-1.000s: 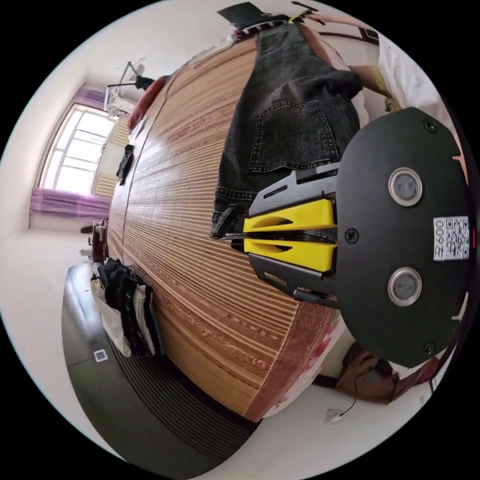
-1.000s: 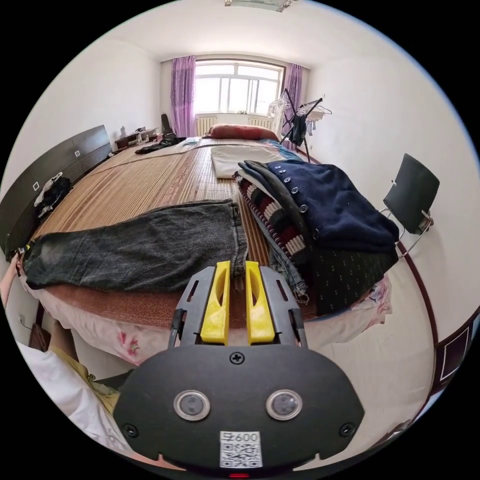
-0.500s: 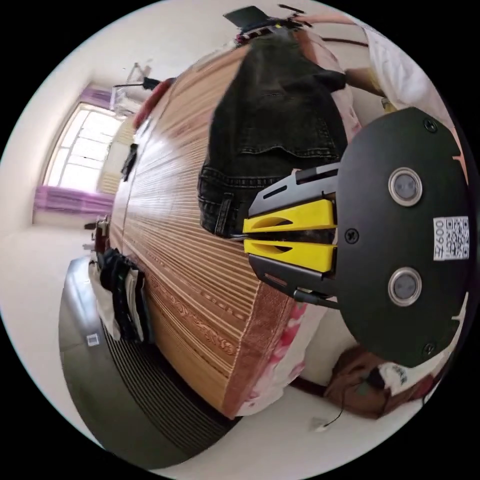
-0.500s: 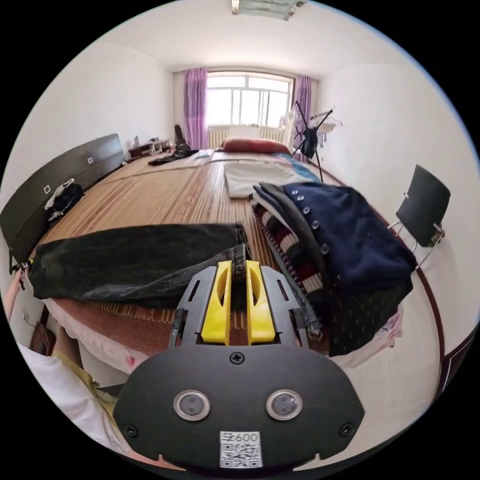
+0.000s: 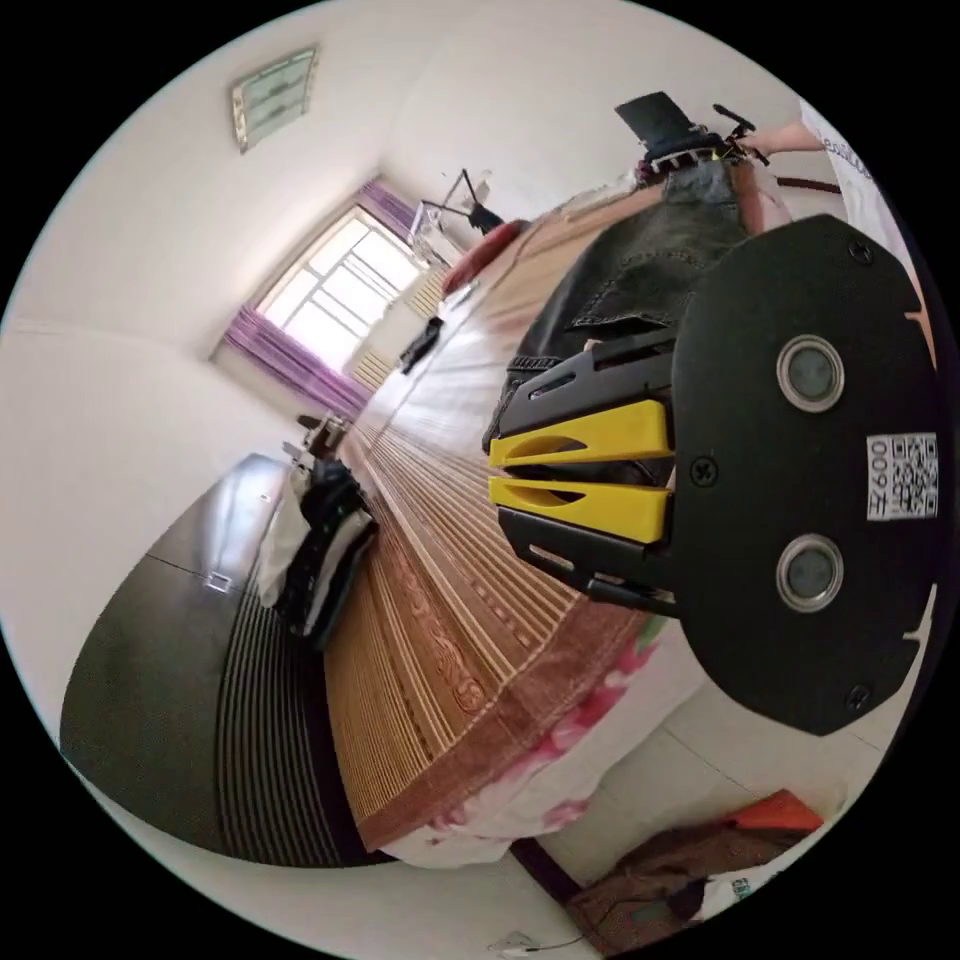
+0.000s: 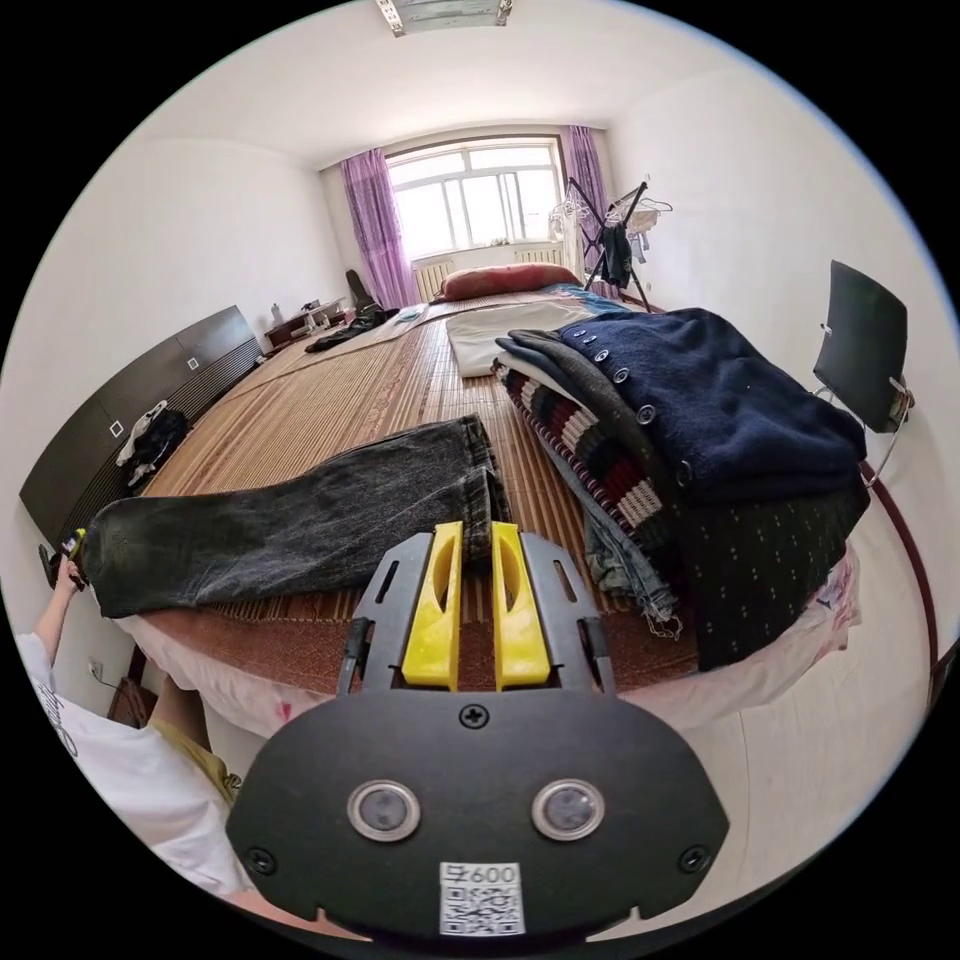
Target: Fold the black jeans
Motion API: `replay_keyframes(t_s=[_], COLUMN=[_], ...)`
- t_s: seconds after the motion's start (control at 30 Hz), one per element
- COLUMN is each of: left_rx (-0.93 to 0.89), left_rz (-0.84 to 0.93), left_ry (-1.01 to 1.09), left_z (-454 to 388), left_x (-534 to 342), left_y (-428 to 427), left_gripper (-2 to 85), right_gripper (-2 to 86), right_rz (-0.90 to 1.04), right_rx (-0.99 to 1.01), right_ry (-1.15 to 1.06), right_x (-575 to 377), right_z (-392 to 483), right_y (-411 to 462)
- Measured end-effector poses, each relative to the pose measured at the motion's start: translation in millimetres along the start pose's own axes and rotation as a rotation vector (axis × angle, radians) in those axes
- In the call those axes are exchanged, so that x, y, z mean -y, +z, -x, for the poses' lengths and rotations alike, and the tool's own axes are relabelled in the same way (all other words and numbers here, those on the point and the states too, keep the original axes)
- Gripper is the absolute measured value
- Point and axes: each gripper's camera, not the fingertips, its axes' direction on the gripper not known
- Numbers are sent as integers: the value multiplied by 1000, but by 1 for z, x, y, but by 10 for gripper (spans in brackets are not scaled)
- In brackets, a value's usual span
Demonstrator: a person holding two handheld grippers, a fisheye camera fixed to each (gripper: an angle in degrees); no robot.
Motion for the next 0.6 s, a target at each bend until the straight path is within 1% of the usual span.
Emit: replay_keyframes(t_s=[0.07,0.13,0.27,0.33,0.37,0.4,0.43,0.47,0.5,0.53,0.57,0.6], left_rx=[2,76,167,226,292,422,485,560,569,536,439,314], left_rz=[114,132,178,212,235,218,190,122,88,39,7,-16], left_ry=[-35,-16,-48,3,32,81,123,243,316,476,656,830], left_z=[4,-4,-24,-39,-52,-72,-84,-114,-130,-163,-195,-224], left_x=[-4,-5,5,12,17,20,20,18,16,9,1,-9], left_y=[34,49,75,84,87,86,83,80,80,82,85,89], left_gripper=[20,21,21,21,27,37,44,56,62,72,82,88], right_gripper=[3,11,37,57,61,65,69,70,74,77,79,82], right_rz=[19,38,35,15,2,-31,-61,-75,-103,-102,-80,-11], right_rx=[-7,5,7,-38,-53,-83,-111,-123,-131,-101,-71,1], right_ry=[9,32,76,76,72,43,-4,-33,-104,-205,-257,-358], right_x=[3,6,8,9,10,13,19,22,31,42,49,64], right_z=[0,-3,-11,-8,-5,4,16,23,40,59,70,92], right_y=[-1,-5,-21,-36,-42,-53,-64,-68,-74,-74,-70,-58])
